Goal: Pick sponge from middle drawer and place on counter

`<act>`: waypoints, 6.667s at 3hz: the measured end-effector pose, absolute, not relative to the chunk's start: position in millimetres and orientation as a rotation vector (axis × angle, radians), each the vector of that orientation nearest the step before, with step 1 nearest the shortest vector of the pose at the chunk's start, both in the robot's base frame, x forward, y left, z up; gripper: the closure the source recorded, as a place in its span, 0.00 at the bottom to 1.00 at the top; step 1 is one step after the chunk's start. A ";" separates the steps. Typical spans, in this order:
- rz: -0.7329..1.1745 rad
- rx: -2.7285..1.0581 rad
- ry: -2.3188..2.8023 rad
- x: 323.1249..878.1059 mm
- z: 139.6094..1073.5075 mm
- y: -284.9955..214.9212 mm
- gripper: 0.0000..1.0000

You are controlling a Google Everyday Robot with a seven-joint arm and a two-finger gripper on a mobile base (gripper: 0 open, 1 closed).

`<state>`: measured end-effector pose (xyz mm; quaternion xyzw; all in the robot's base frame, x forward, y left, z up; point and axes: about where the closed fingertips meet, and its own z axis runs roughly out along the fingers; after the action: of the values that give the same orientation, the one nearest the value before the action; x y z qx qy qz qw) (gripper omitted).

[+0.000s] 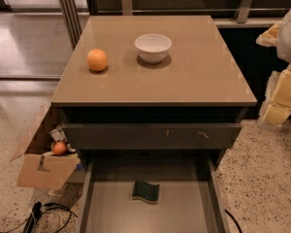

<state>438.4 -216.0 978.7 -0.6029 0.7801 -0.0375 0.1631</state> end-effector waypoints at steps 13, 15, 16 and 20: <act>0.674 -1.341 2.102 437.5 532.8 -81.1 0.00; 0.648 -1.332 2.104 440.3 519.0 -78.9 0.00; 0.558 -1.330 2.093 446.7 469.4 -76.4 0.00; 0.480 -1.401 2.021 491.9 382.5 -29.5 0.00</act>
Offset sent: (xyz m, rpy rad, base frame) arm -0.0212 0.0246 -0.0474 0.1145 0.0296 0.0211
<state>491.9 -29.5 382.5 -0.5310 0.7663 0.1819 0.3127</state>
